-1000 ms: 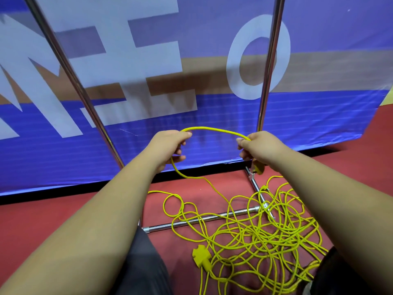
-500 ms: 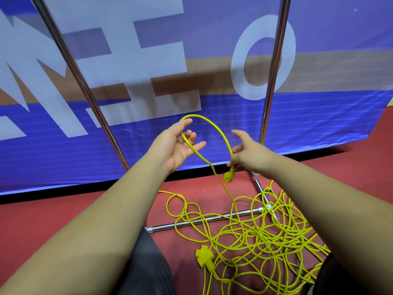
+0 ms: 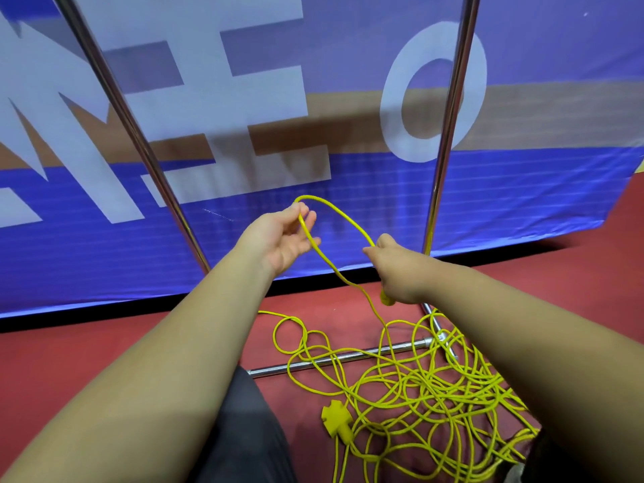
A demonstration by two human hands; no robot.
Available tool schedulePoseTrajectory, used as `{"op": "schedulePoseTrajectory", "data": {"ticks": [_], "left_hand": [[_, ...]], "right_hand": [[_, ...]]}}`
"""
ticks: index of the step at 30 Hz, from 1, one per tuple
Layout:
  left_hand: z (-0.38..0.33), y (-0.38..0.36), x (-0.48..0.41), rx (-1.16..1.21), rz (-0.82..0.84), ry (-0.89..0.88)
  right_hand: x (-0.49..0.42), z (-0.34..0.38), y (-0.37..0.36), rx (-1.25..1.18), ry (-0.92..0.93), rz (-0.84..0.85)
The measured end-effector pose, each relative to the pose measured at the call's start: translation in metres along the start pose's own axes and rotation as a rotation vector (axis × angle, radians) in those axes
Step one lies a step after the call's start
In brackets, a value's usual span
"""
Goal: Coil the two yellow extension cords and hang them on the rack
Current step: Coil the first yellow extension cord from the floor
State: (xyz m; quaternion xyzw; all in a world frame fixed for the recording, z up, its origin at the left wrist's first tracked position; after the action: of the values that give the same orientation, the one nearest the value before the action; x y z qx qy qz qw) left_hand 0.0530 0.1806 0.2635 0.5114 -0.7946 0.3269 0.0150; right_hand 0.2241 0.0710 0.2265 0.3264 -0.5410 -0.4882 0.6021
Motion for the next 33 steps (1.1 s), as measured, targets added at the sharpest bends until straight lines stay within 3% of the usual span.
{"op": "schedulePoseTrajectory", "data": {"ticks": [3,8,11,17,23,27,33], "left_hand": [[0.008,0.01,0.0,-0.157,-0.024,0.079],[0.007,0.015,-0.005,-0.112,-0.065,0.038],[0.01,0.015,-0.007,-0.11,-0.072,0.042],[0.013,0.015,-0.008,-0.165,-0.07,0.074],[0.022,0.005,-0.008,-0.132,-0.052,0.103],[0.025,0.0,-0.011,-0.016,-0.06,0.124],[0.032,-0.001,-0.002,0.247,-0.099,0.283]], "right_hand": [[-0.003,-0.003,-0.005,0.055,-0.002,0.028],[-0.001,-0.003,-0.006,0.118,0.056,0.057],[-0.002,-0.003,-0.001,0.198,0.061,-0.004],[0.007,0.008,0.013,0.091,0.076,-0.181],[0.011,0.002,0.031,-0.315,-0.033,-0.214],[0.006,0.005,0.015,-0.481,0.044,-0.084],[0.004,0.005,0.008,-0.84,0.146,-0.036]]}}
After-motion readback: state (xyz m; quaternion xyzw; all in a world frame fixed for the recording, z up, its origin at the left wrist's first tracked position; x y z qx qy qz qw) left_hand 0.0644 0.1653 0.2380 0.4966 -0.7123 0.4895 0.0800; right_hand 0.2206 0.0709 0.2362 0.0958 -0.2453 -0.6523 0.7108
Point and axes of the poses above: each hand's wrist, its own x-axis away from the middle knuckle, its own y-axis out of the back of the hand, z = x × y, the point moved 8 cm from there along -x, towards the middle knuckle, and after that the axes turned 5 degrees about z, right-handed, at the moved point
